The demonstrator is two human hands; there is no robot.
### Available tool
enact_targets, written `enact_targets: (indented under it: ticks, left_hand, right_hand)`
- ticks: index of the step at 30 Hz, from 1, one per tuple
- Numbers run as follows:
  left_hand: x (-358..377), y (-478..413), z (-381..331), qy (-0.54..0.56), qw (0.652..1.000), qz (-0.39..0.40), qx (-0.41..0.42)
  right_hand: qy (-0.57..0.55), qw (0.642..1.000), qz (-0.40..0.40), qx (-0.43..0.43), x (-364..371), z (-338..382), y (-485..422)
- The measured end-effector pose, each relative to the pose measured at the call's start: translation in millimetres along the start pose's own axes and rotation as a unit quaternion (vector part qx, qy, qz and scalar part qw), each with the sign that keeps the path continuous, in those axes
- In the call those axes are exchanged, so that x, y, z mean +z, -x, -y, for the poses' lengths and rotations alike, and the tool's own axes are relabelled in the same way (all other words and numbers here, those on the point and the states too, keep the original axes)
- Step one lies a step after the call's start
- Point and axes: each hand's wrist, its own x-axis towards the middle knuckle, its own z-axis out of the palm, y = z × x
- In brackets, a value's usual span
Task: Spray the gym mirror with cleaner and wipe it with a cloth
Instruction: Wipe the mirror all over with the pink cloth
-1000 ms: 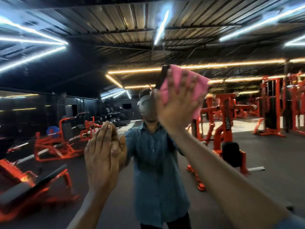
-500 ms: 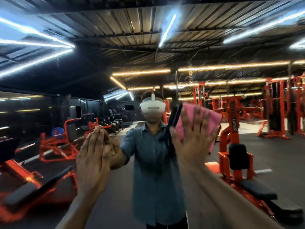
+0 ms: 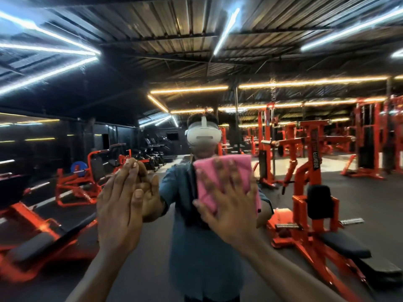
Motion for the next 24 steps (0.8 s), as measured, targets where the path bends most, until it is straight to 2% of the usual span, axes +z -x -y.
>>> enact_targets:
  ticks: [4,7,9,12,13,15,19,22,24]
  left_hand:
    - [-2,-14,5,-0.019,0.999,-0.032,-0.003]
    - [3,-14,7,-0.021,0.999,-0.034,-0.01]
    - [4,-13,10,-0.018,0.999,-0.034,-0.007]
    - [1,-13,14,-0.015,0.999,-0.036,0.013]
    - [-2,-12,15,-0.006,0.999,-0.034,0.018]
    - [-7,-10,18,0.014,0.999,-0.03,0.029]
    - [-23,-6,35,-0.001,0.999,-0.027,0.042]
    - [-39,-11,56,-0.009,0.999,-0.042,0.007]
    - [-51,-12,71,-0.026,0.999,-0.046,-0.008]
  right_hand:
    - [-0.004,0.981,-0.065,0.18,-17,-23,-57]
    - [-0.011,0.964,-0.093,0.248,-22,-1,-100]
    - [-0.004,0.983,-0.065,0.171,-14,28,-97]
    - [-0.009,0.999,0.006,-0.047,8,66,-39]
    - [-0.007,0.996,0.023,-0.087,14,70,-13]
    - [0.006,0.995,0.034,-0.096,23,62,28]
    - [0.029,0.999,0.015,0.024,11,23,18]
    - [0.041,0.983,-0.056,0.167,-8,9,-64]
    - [0.032,0.969,-0.09,0.229,-17,20,-116]
